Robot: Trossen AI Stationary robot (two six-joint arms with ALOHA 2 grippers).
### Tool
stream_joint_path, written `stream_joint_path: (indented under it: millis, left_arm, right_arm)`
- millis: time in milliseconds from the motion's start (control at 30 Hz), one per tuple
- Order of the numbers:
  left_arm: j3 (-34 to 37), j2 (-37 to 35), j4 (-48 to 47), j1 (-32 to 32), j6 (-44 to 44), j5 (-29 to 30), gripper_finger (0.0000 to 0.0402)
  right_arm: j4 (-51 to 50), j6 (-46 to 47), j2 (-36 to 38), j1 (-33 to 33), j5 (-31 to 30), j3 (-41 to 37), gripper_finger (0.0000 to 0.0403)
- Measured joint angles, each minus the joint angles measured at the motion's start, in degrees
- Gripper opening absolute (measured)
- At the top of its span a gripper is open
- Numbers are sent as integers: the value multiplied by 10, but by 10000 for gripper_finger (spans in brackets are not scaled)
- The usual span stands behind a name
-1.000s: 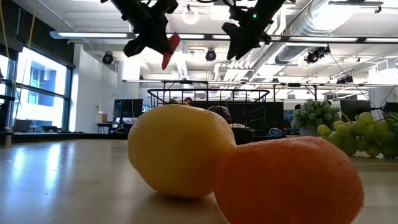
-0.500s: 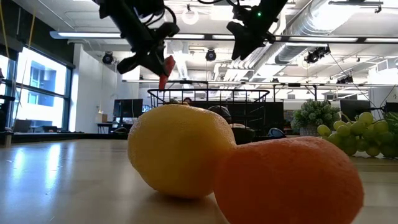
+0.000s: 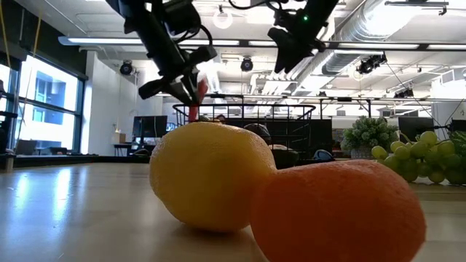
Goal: Build produce basket
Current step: Put the orange carrot into the black wire basket, then put the green grapes into the black wire basket
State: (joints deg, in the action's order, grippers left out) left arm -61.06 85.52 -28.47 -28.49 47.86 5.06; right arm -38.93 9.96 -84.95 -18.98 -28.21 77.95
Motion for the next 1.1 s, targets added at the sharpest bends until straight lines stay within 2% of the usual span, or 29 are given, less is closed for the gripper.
stream_joint_path:
  millis: [267, 467, 767, 1100]
  left_arm:
    - [0, 12, 2, -6, 0, -2, 111]
    - [-4, 8, 1, -21, -18, -29, 142]
    - [-46, 8, -3, -21, -54, -29, 137]
    - [-95, 2, -18, -32, -149, -30, 131]
  right_arm:
    - [-46, 35, 0, 0, 20, 0, 188]
    - [-79, 50, 0, 0, 21, 0, 188]
    - [-135, 82, 0, 0, 62, 0, 188]
    - [-189, 145, 0, 0, 185, 0, 188]
